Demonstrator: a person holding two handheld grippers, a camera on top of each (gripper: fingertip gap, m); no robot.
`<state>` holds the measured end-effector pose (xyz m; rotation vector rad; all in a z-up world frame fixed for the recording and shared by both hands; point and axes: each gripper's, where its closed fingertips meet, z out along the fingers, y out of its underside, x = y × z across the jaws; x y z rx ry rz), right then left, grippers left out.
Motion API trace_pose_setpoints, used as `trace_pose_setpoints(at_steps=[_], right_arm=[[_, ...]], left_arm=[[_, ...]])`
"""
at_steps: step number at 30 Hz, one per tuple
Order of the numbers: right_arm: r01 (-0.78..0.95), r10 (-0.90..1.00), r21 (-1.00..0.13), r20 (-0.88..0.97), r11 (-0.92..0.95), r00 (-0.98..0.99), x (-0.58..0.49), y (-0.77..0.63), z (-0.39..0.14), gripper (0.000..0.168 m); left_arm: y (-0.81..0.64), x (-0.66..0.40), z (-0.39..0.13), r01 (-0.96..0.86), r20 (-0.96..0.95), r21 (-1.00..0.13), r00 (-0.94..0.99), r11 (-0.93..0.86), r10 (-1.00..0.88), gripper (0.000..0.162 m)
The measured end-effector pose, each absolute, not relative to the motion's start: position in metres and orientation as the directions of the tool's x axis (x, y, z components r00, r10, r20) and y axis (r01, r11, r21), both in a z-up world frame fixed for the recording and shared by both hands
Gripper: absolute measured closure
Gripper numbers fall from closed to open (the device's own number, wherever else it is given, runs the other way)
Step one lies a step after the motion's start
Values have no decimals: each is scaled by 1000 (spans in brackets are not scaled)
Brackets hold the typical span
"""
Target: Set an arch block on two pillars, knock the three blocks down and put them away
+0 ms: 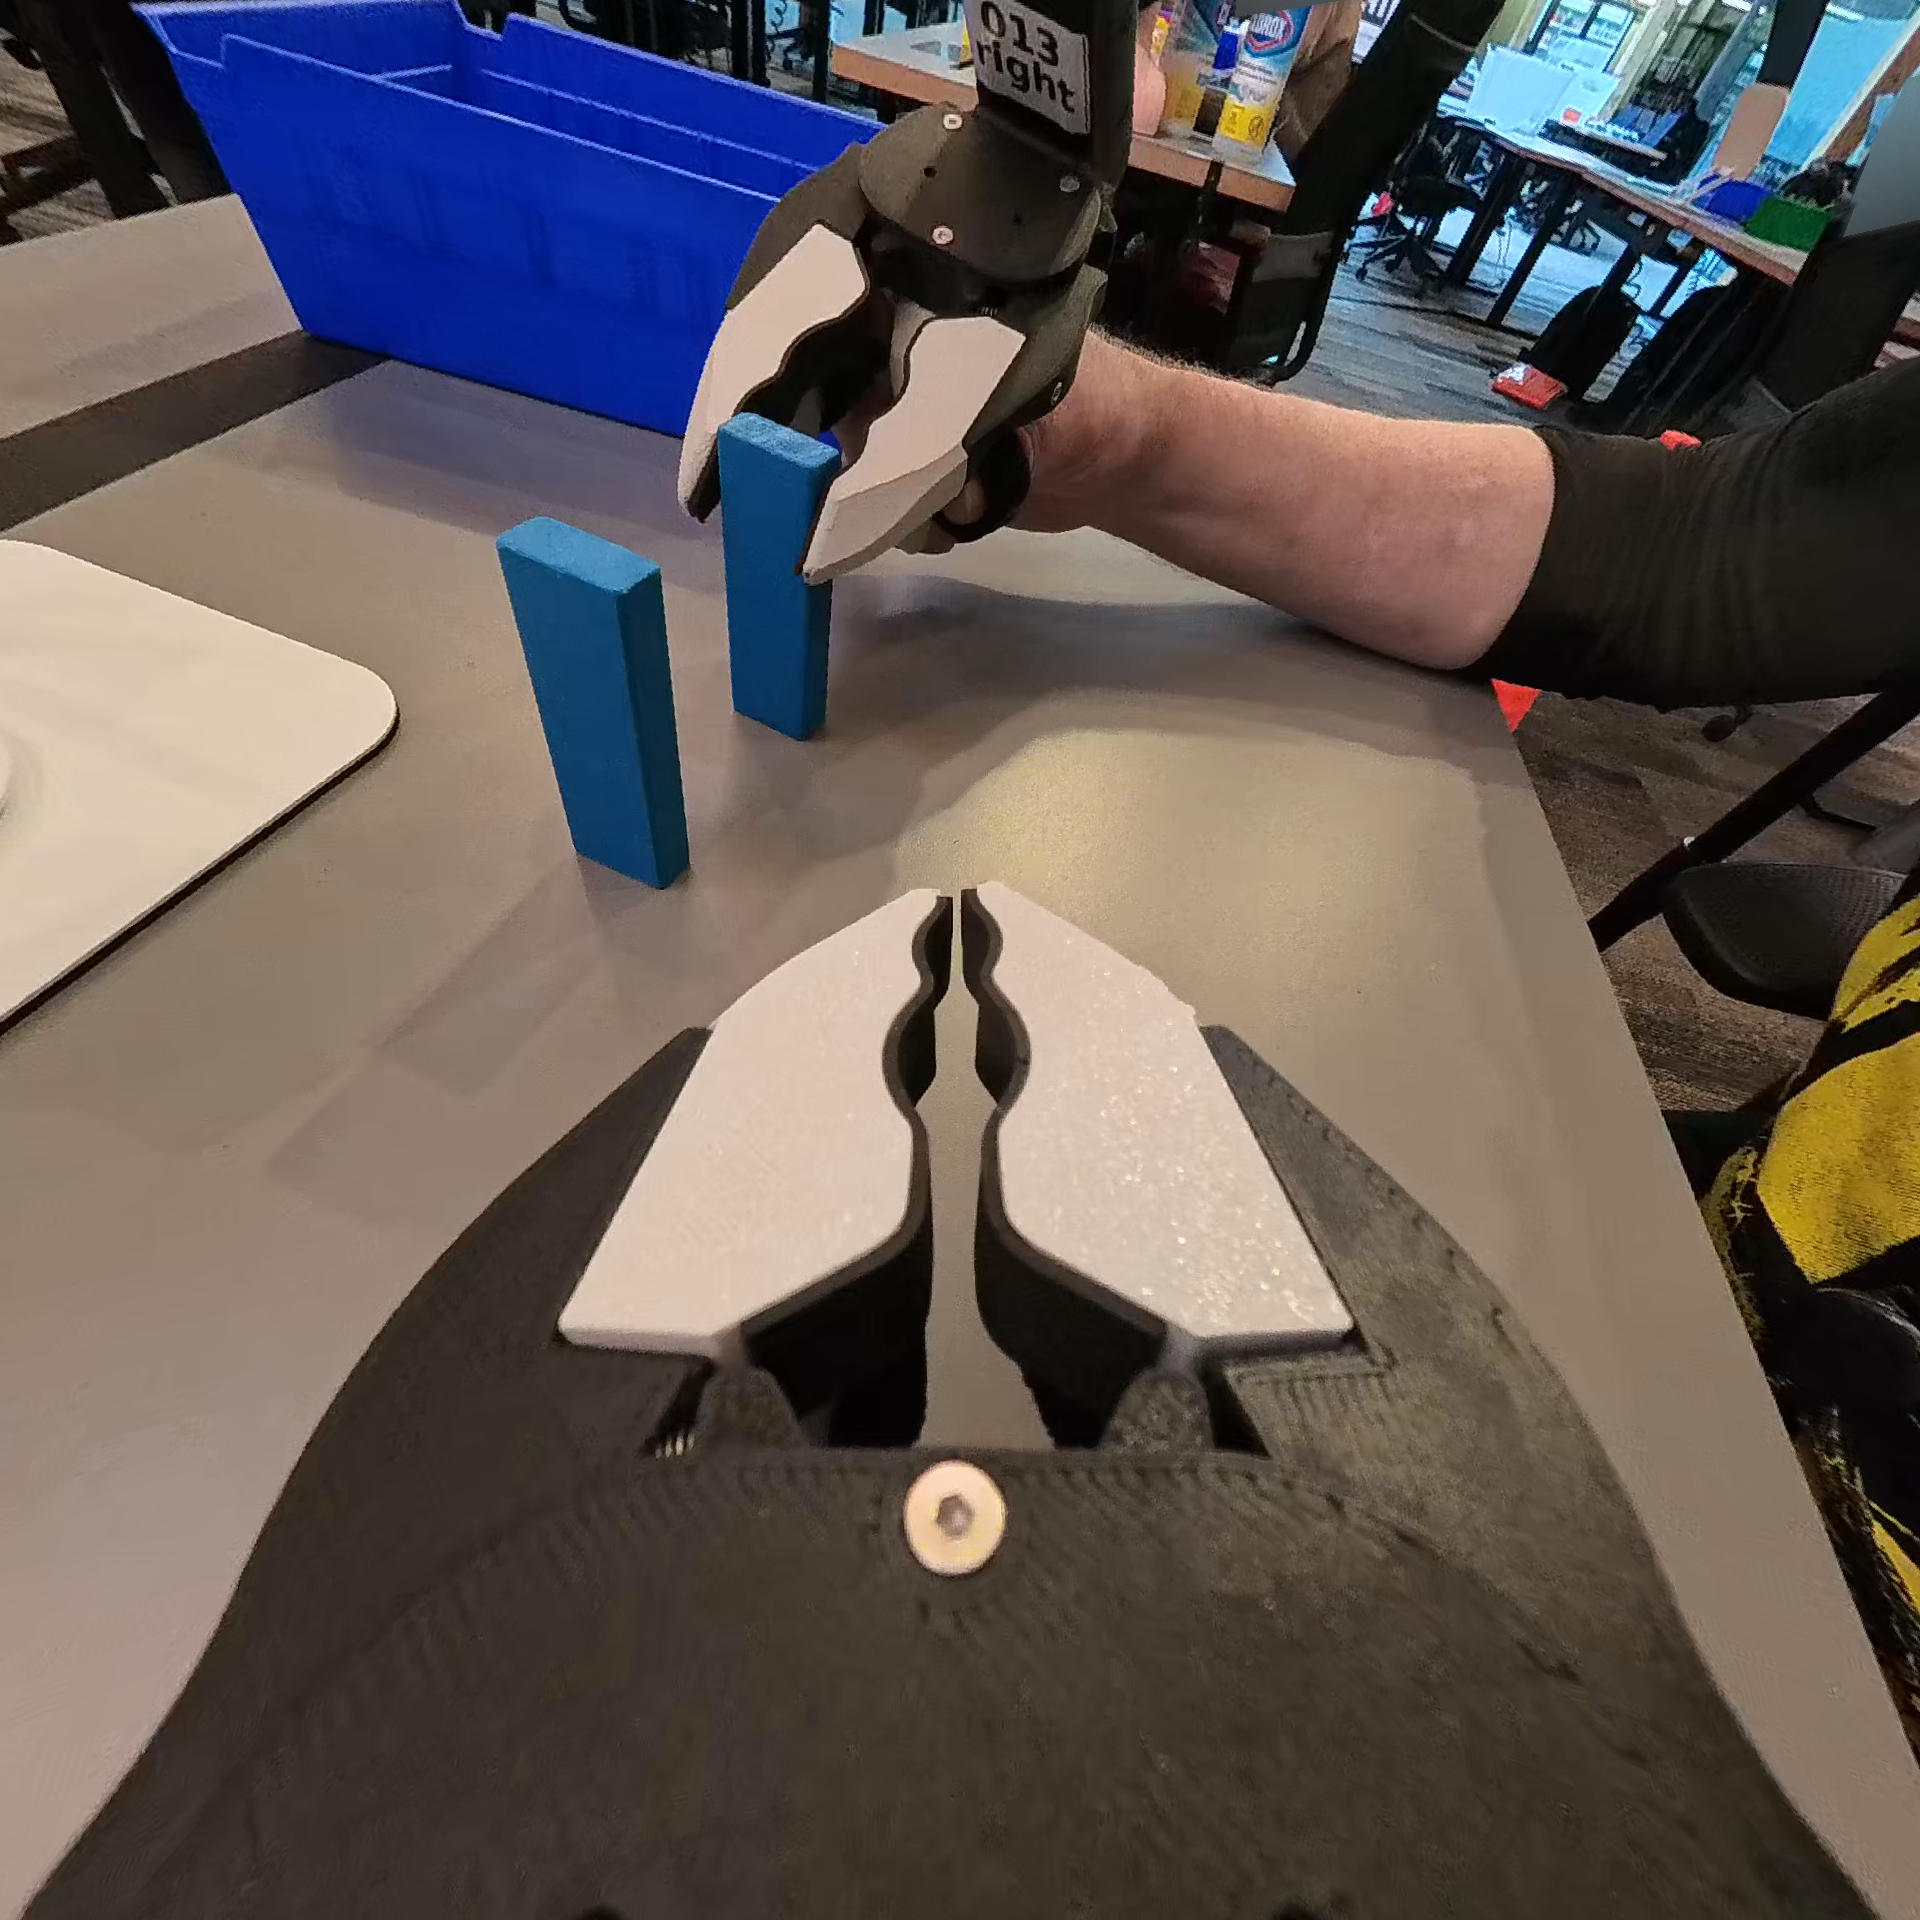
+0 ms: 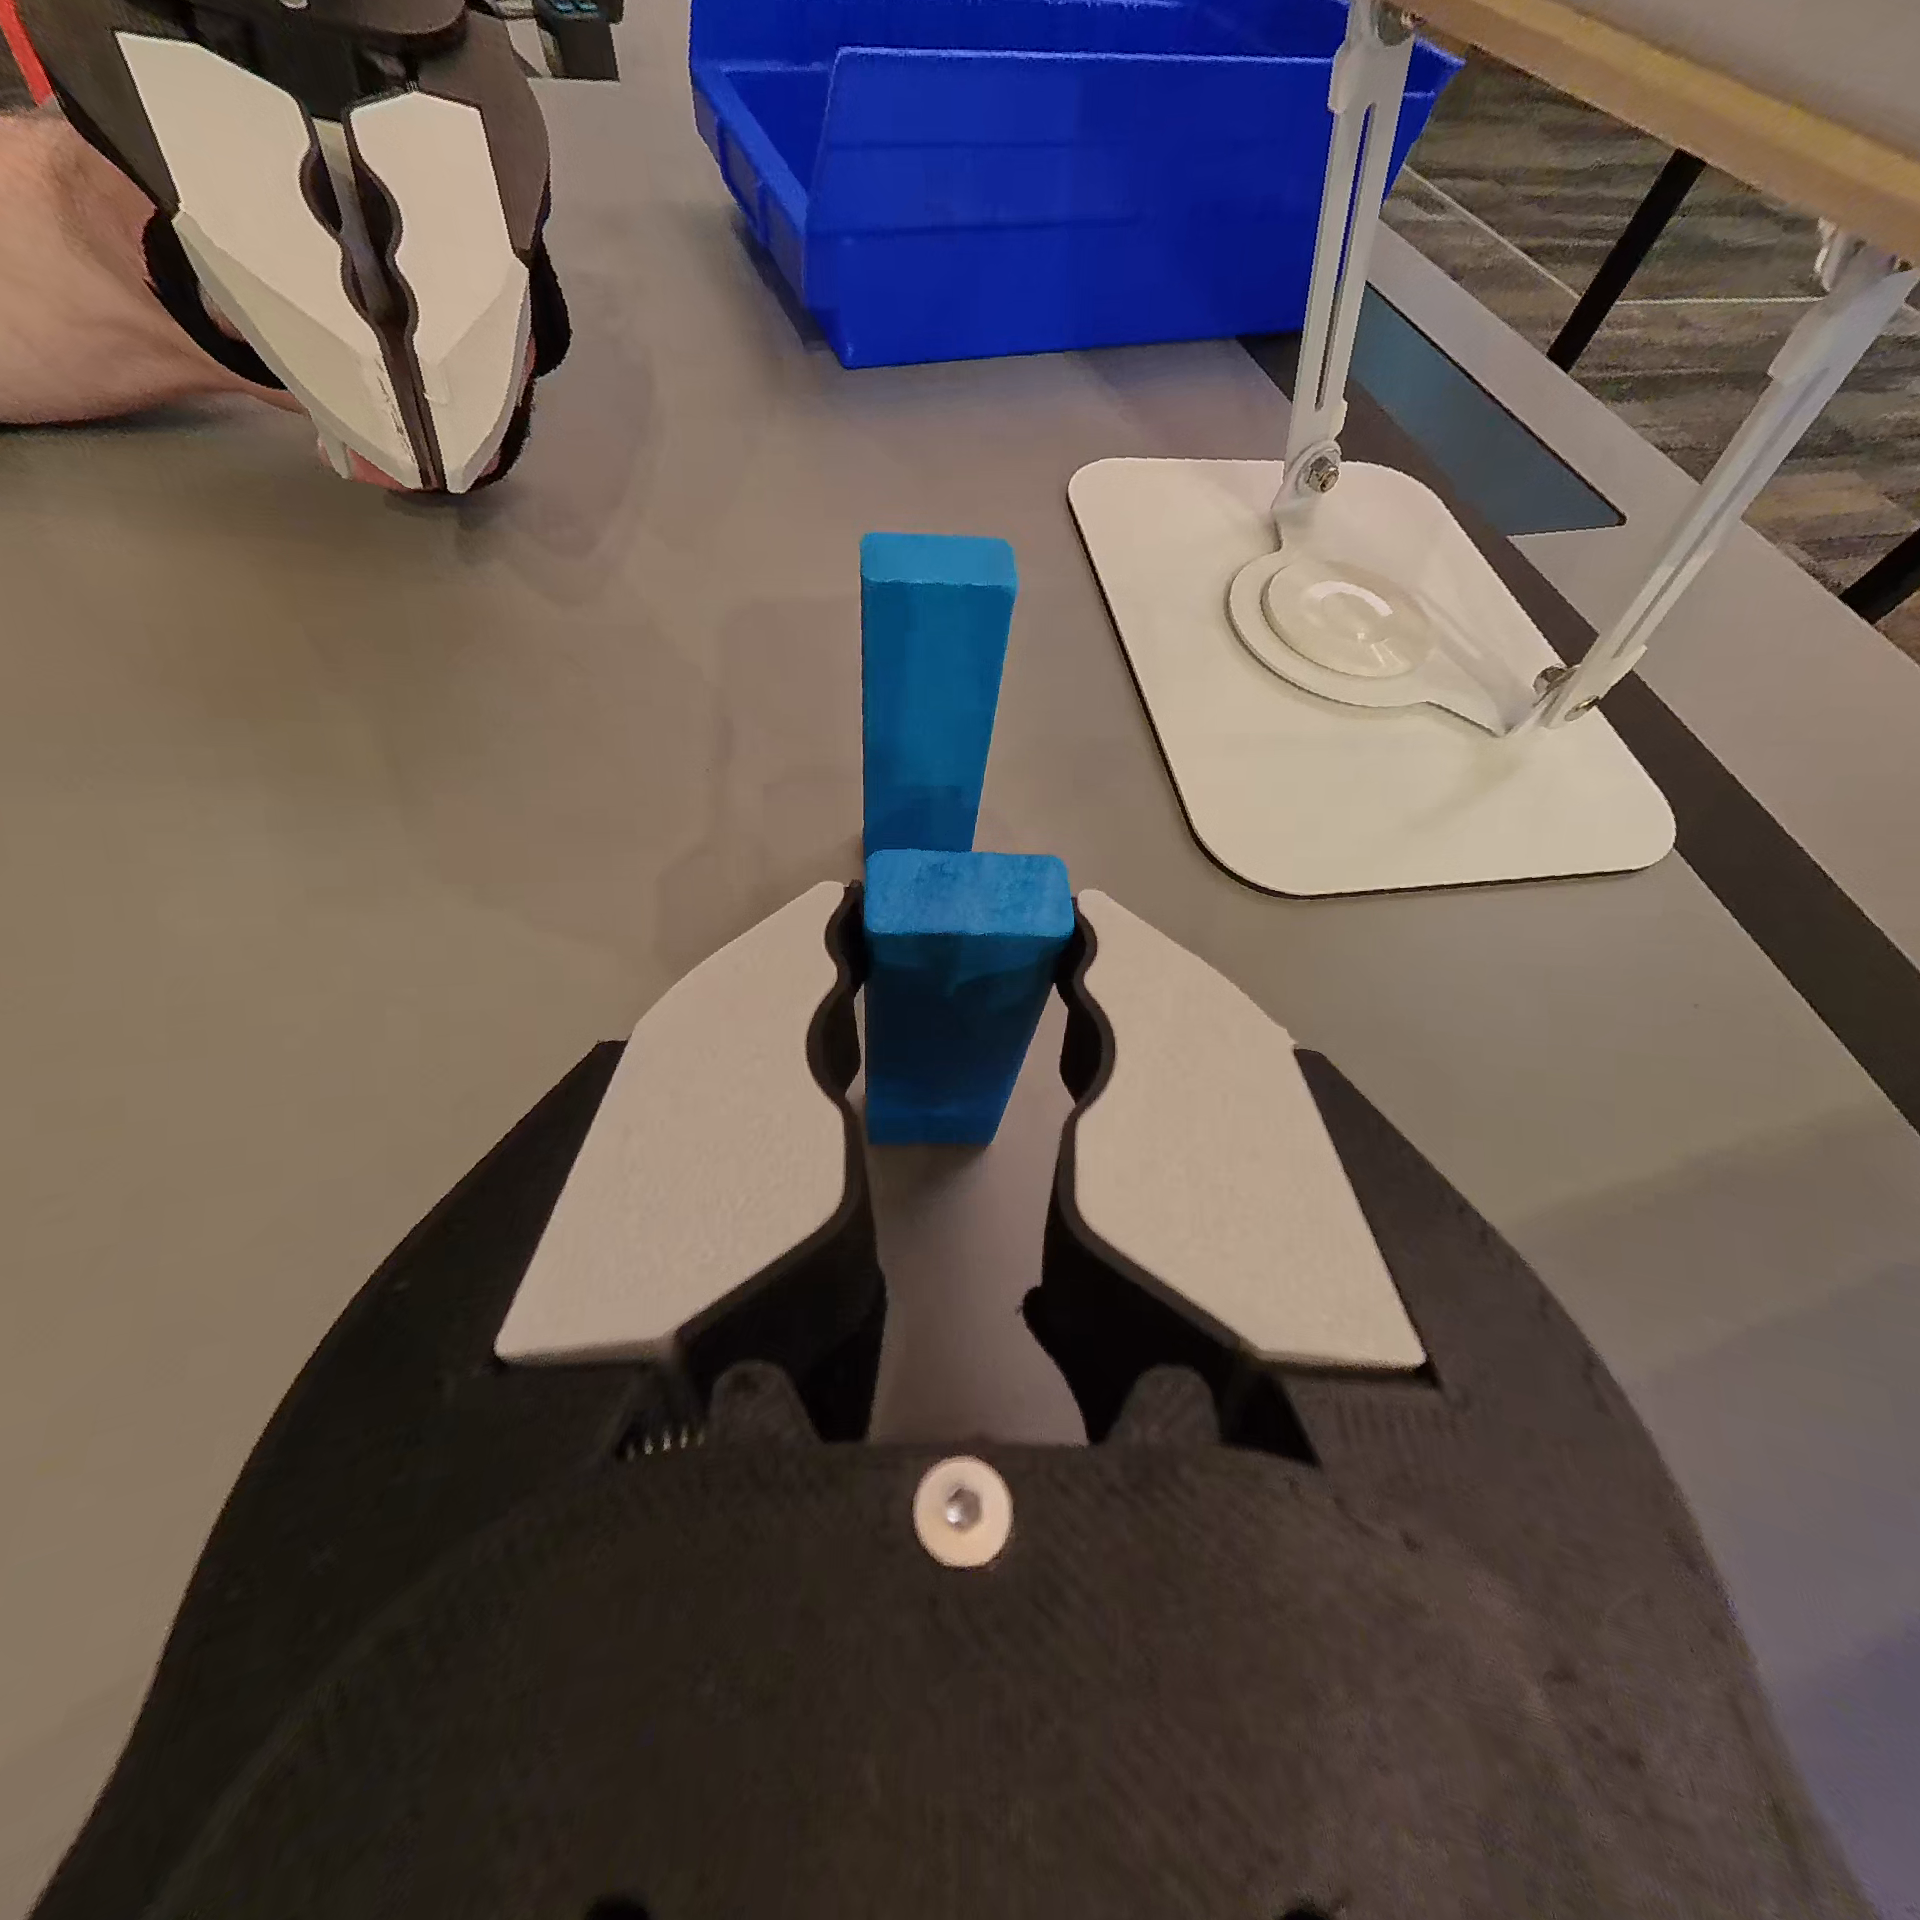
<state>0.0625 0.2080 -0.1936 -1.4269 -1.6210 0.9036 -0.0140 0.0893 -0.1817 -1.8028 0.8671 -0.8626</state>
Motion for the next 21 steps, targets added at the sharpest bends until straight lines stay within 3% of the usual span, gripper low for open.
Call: trace_pose_setpoints(at_steps=[11, 16, 19, 21], right_arm=[[429, 995, -899, 67, 92, -75, 63, 207, -195, 122], [407, 995, -909, 74, 94, -64, 70, 205, -186, 115], [398, 995, -912, 93, 100, -37, 80, 206, -179, 114], [388, 995, -916, 100, 101, -22, 86, 209, -175, 115]], left_arm=[[90, -14, -182, -190, 191, -927, 500, -323, -845, 157], [93, -34, -165, -177, 141, -945, 541, -276, -829, 148], [112, -93, -142, -138, 93, -952, 722, -274, -685, 139], [130, -153, -133, -110, 75, -938, 863, -330, -500, 122]])
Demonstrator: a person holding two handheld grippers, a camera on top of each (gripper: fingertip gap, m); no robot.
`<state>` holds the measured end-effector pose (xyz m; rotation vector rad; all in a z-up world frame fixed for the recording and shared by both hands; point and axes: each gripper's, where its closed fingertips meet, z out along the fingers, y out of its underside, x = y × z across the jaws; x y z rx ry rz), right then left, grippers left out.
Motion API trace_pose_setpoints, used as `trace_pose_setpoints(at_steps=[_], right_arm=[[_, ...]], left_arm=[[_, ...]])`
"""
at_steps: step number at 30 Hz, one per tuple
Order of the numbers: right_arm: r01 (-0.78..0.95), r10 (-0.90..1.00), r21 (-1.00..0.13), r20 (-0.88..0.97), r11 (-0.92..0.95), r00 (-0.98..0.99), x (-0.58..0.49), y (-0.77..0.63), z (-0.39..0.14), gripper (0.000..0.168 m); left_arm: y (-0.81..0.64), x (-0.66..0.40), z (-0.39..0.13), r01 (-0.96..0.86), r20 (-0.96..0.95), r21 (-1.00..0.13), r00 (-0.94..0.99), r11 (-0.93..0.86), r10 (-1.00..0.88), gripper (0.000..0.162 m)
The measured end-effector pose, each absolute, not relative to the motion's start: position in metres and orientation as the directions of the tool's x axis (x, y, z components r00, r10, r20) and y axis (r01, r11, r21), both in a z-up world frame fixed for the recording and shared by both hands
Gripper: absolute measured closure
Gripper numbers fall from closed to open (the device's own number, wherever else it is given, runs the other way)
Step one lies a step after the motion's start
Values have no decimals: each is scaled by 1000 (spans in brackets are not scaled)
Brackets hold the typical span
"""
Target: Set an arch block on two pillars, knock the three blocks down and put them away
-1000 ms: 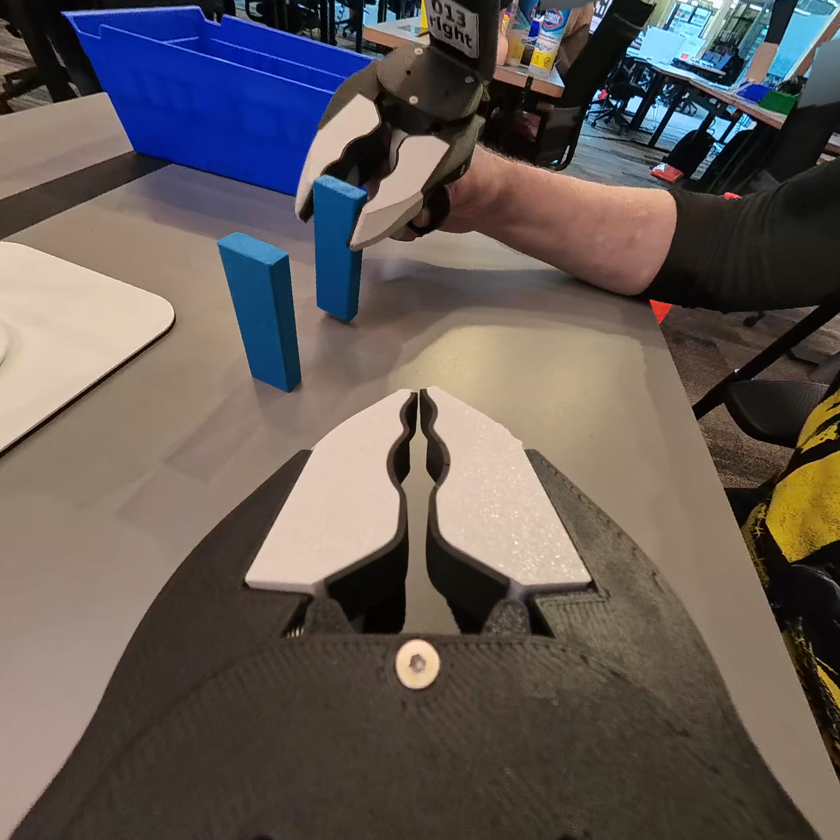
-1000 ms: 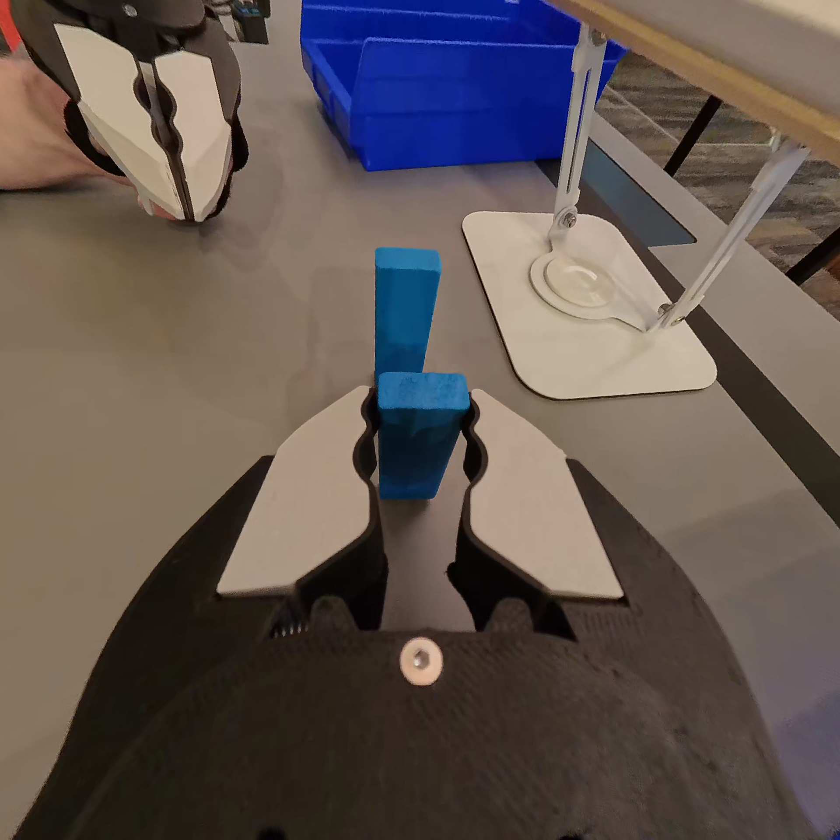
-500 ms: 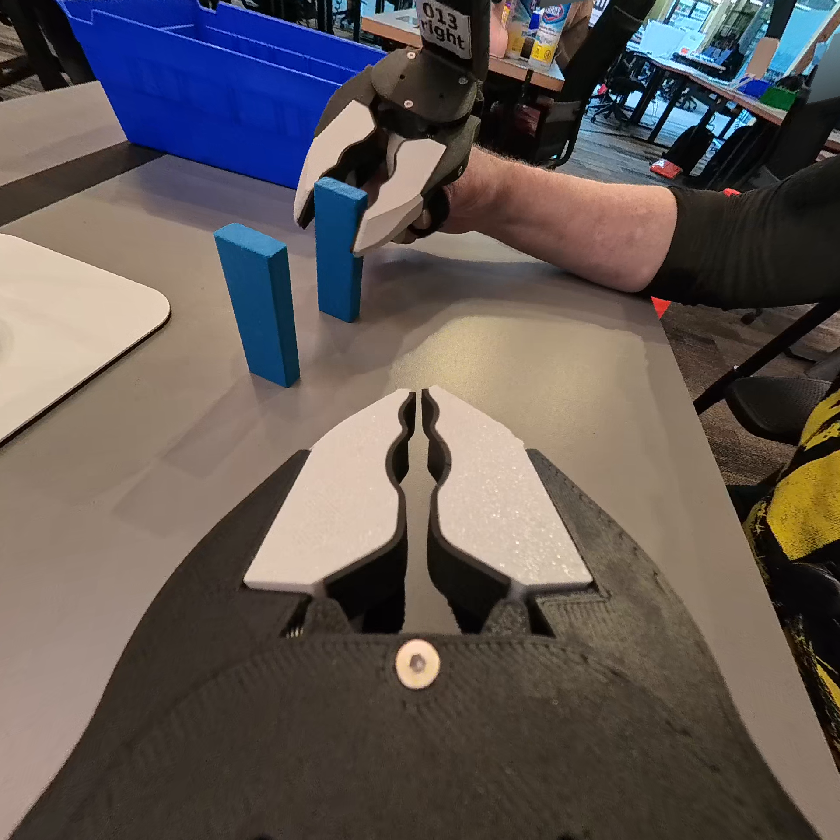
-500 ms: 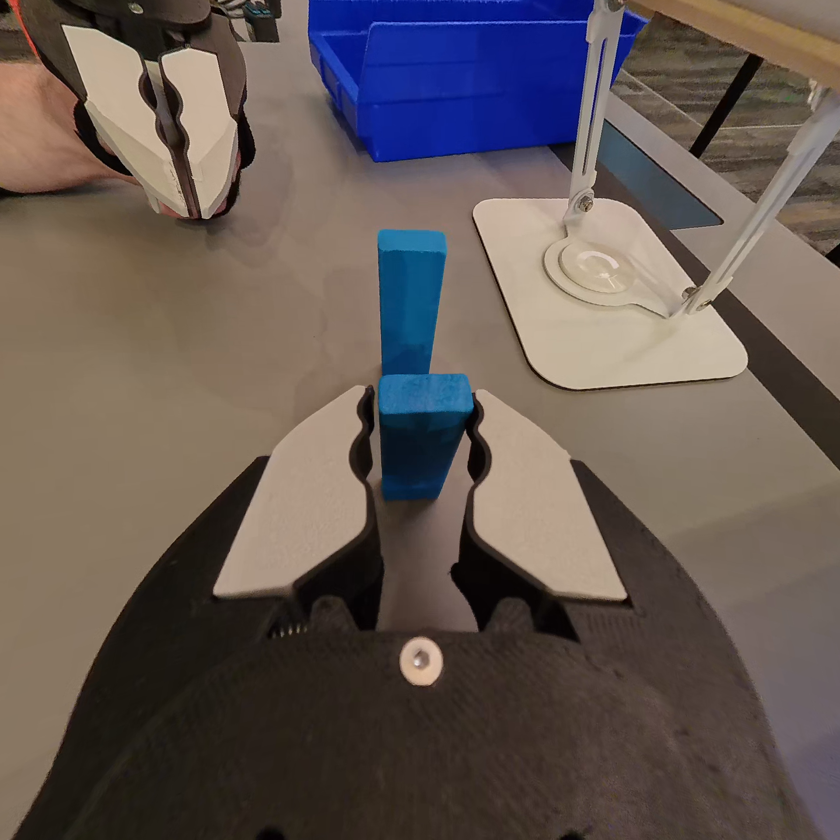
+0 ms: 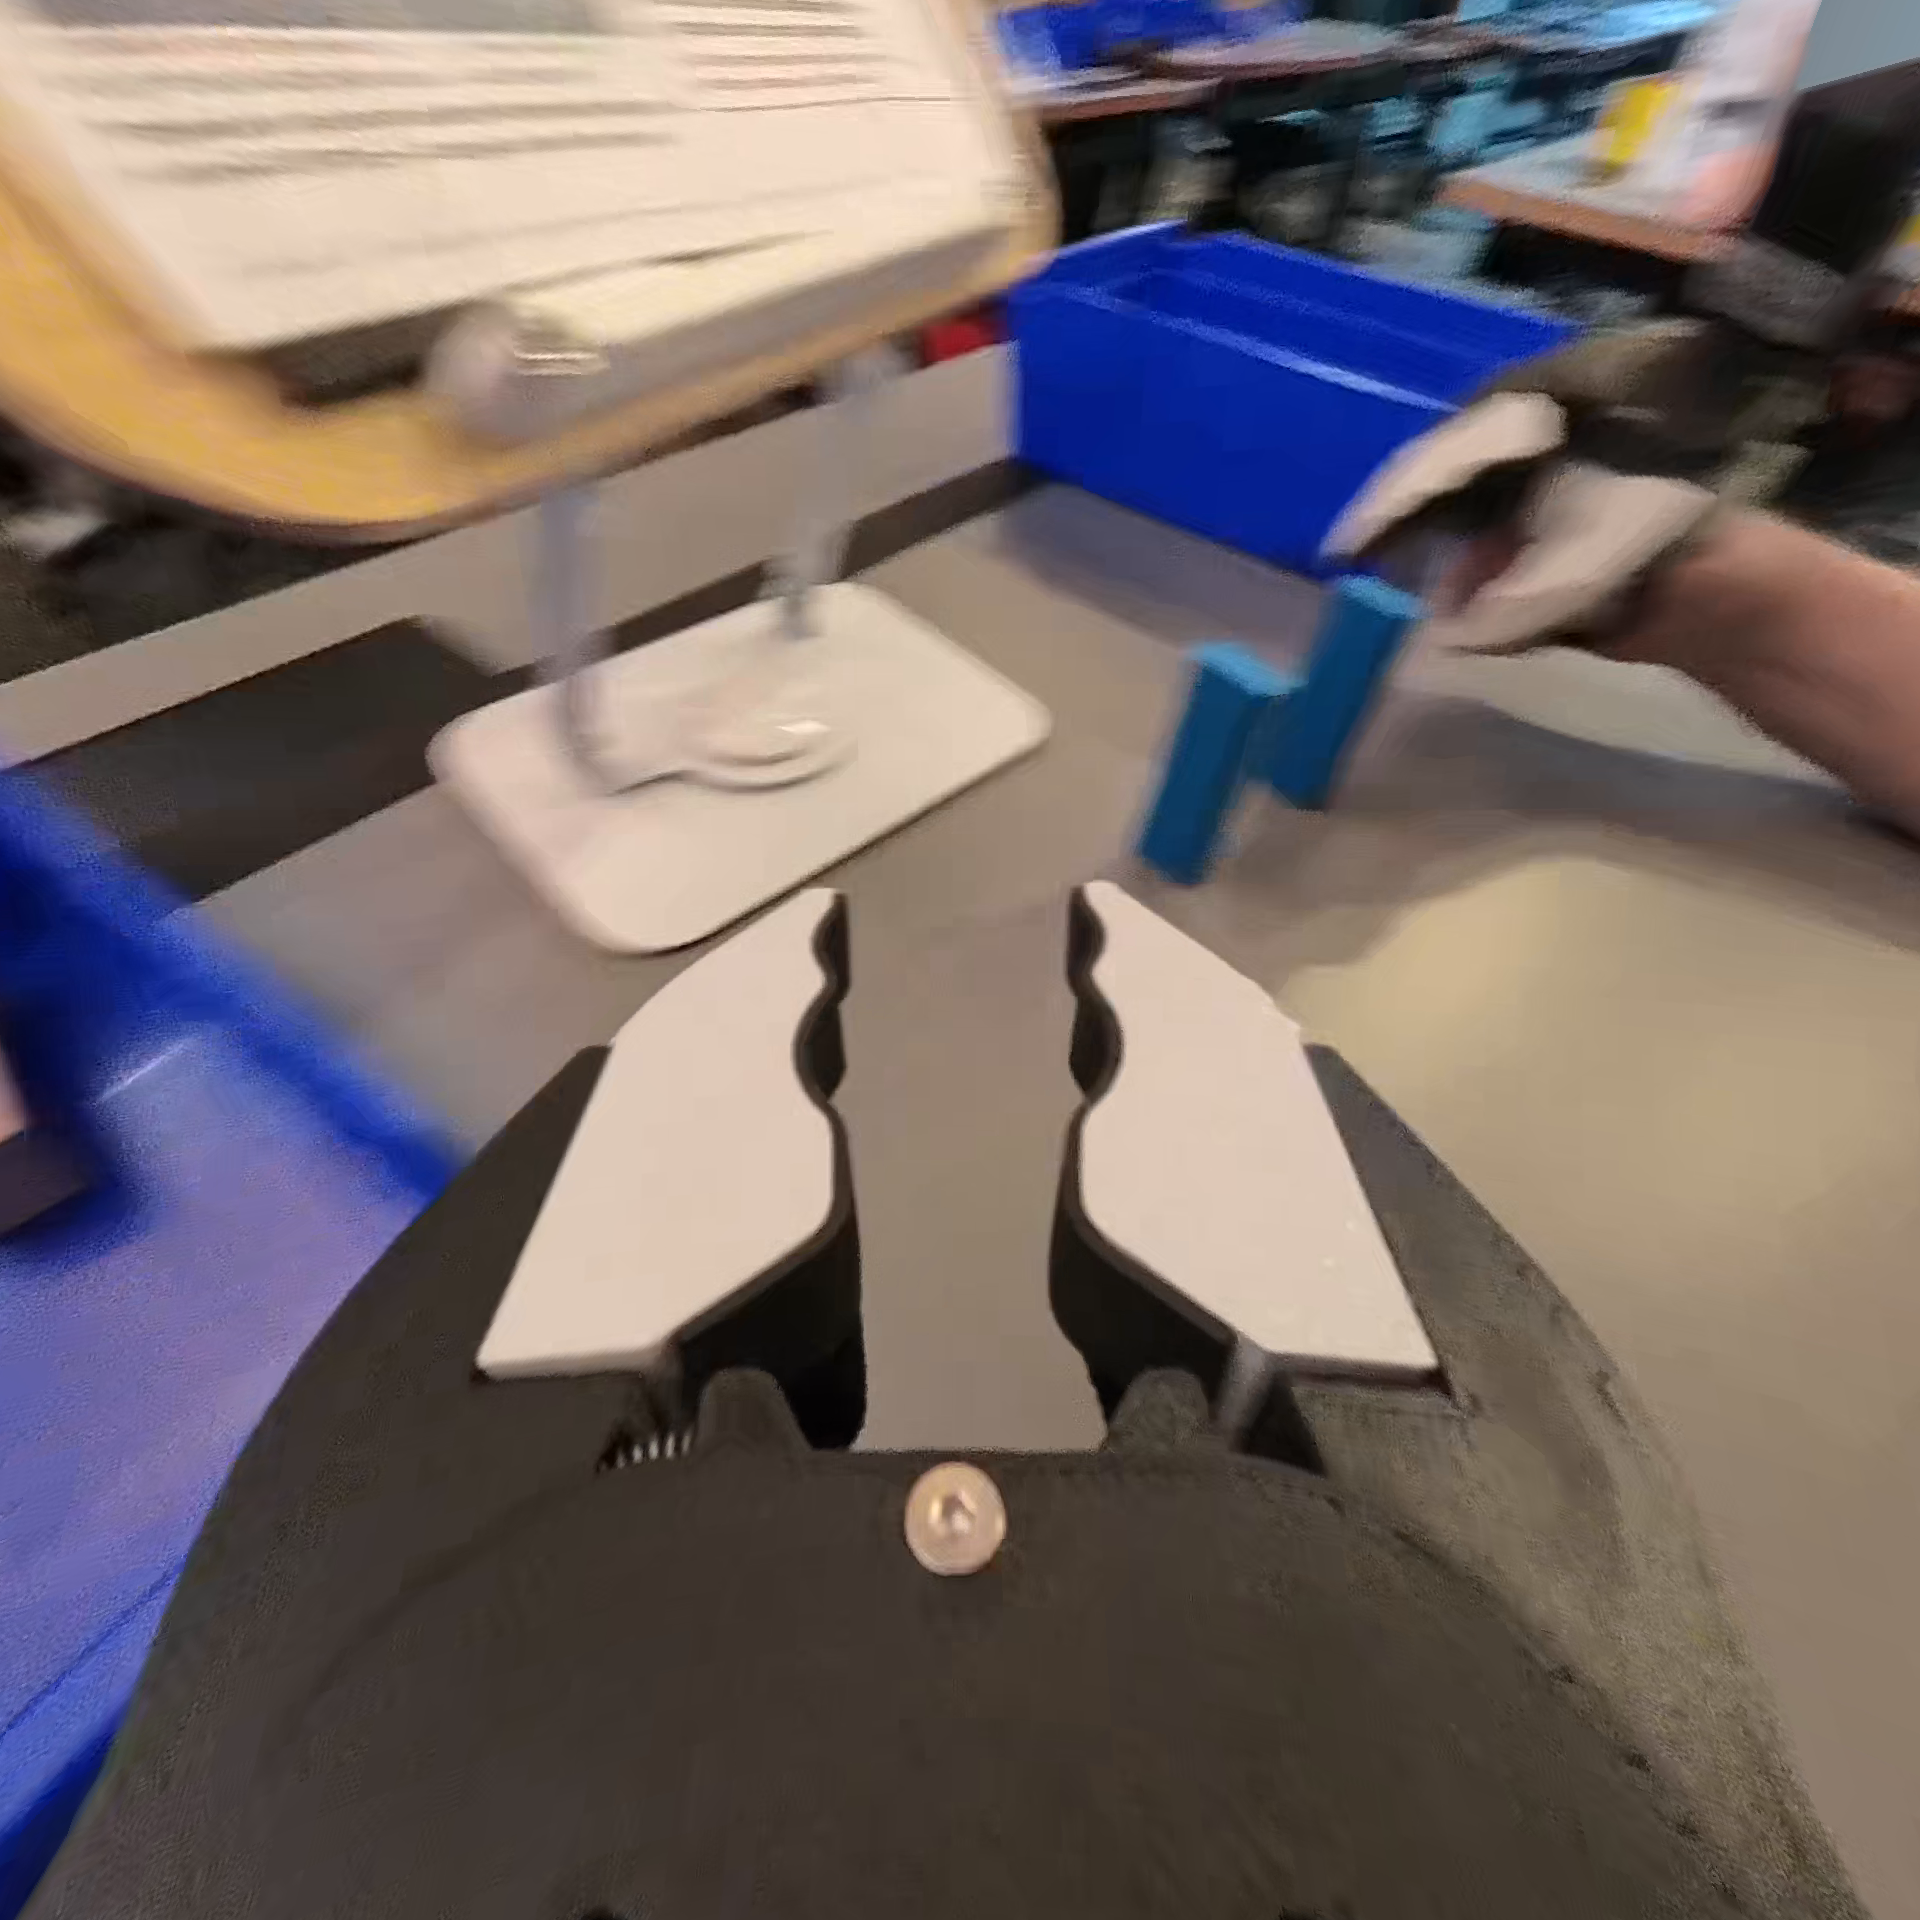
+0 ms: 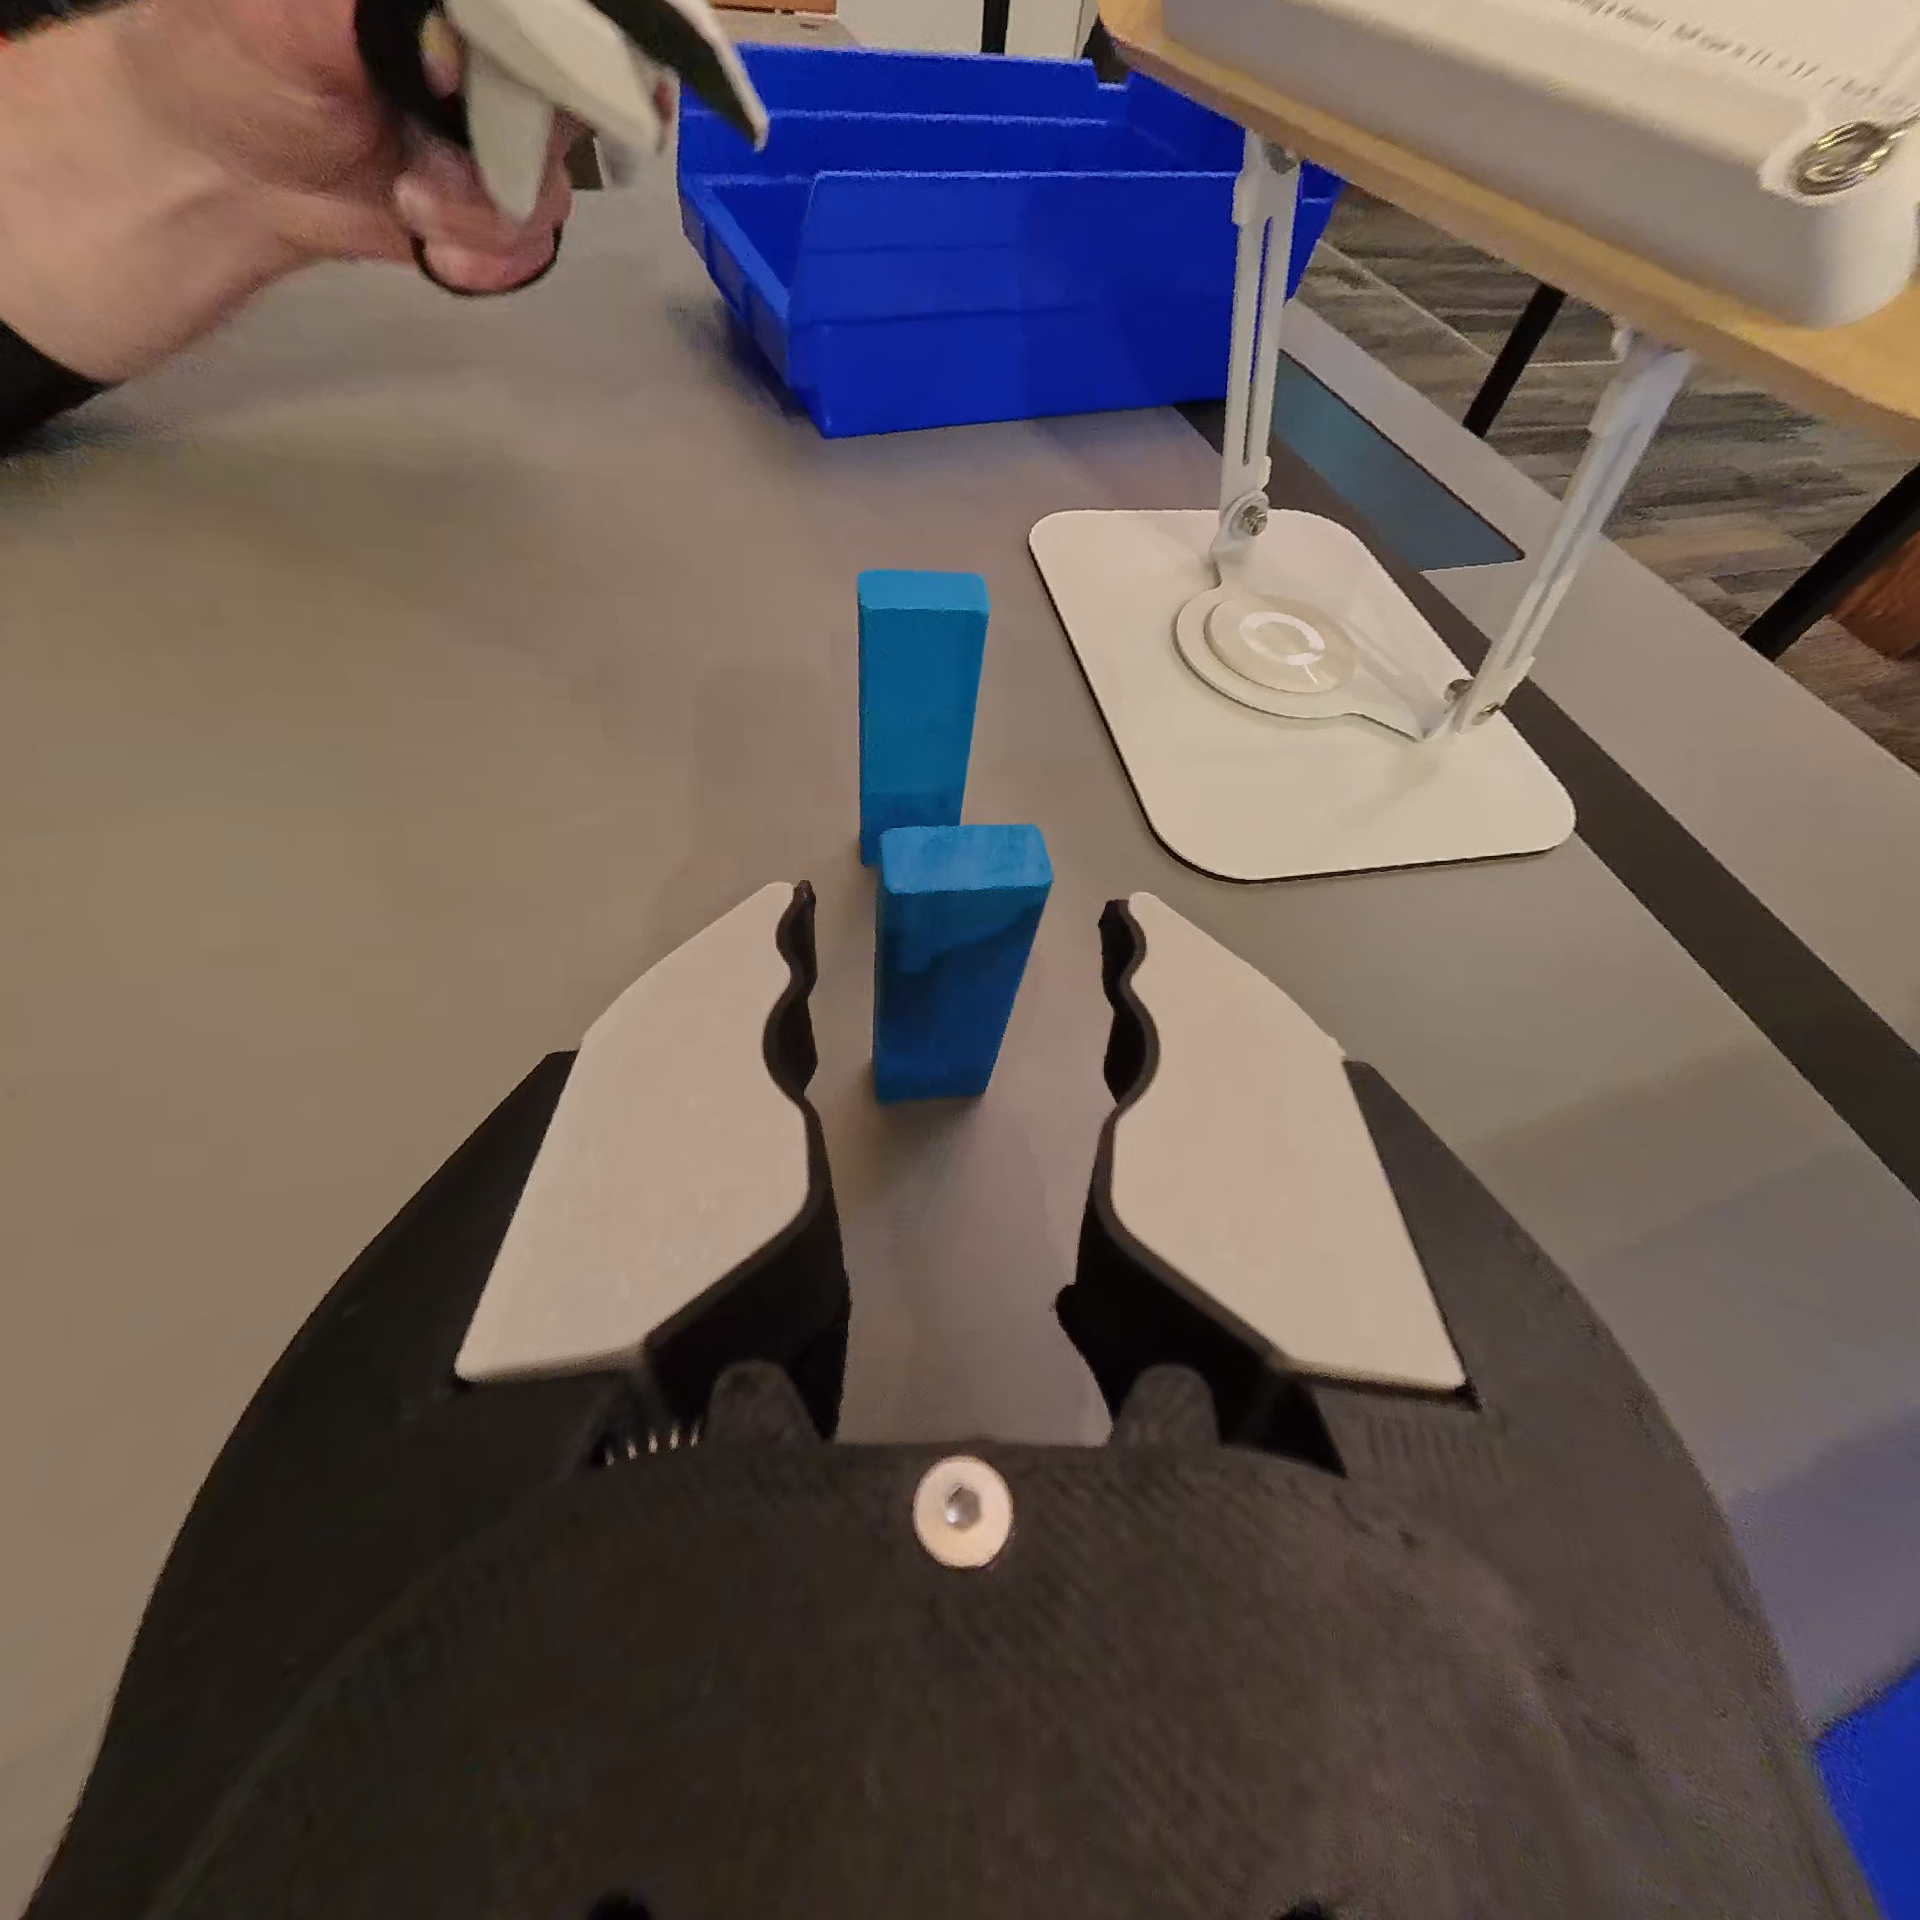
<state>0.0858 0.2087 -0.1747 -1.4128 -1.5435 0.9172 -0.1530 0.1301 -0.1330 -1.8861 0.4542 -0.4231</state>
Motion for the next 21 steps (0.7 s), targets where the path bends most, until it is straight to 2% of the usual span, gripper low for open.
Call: trace_pose_setpoints(at_steps=[1, 4, 7, 10, 13, 17, 19, 21], right_arm=[[380, 995, -920, 100, 99, -18, 88, 210, -173, 115], [373, 994, -922, 107, 103, -9, 90, 212, -169, 114], [374, 994, -922, 112, 105, -2, 91, 214, -168, 115], [375, 993, -921, 120, 108, 7, 93, 216, -168, 116], [378, 992, -919, 125, 114, 4, 93, 216, -169, 117], [392, 992, -912, 128, 119, -3, 92, 215, -174, 118], [396, 991, -910, 133, 122, 0, 92, 216, -173, 119], [393, 990, -911, 138, 124, 7, 94, 217, -171, 119]], left_arm=[[137, -182, -130, -96, 71, -927, 904, -364, -422, 116], [163, -268, -131, -68, 22, -886, 982, -459, -187, 117], [194, -328, -154, -7, 28, -819, 998, -574, -52, 112], [220, -363, -198, 6, -10, -681, 1000, -733, 18, 97], [234, -382, -233, 43, -32, -551, 997, -834, 73, 95], [245, -382, -256, 57, -24, -458, 997, -887, 76, 98], [250, -378, -259, 62, 7, -474, 998, -878, 67, 125], [254, -380, -258, 63, 1, -498, 997, -865, 72, 126]])
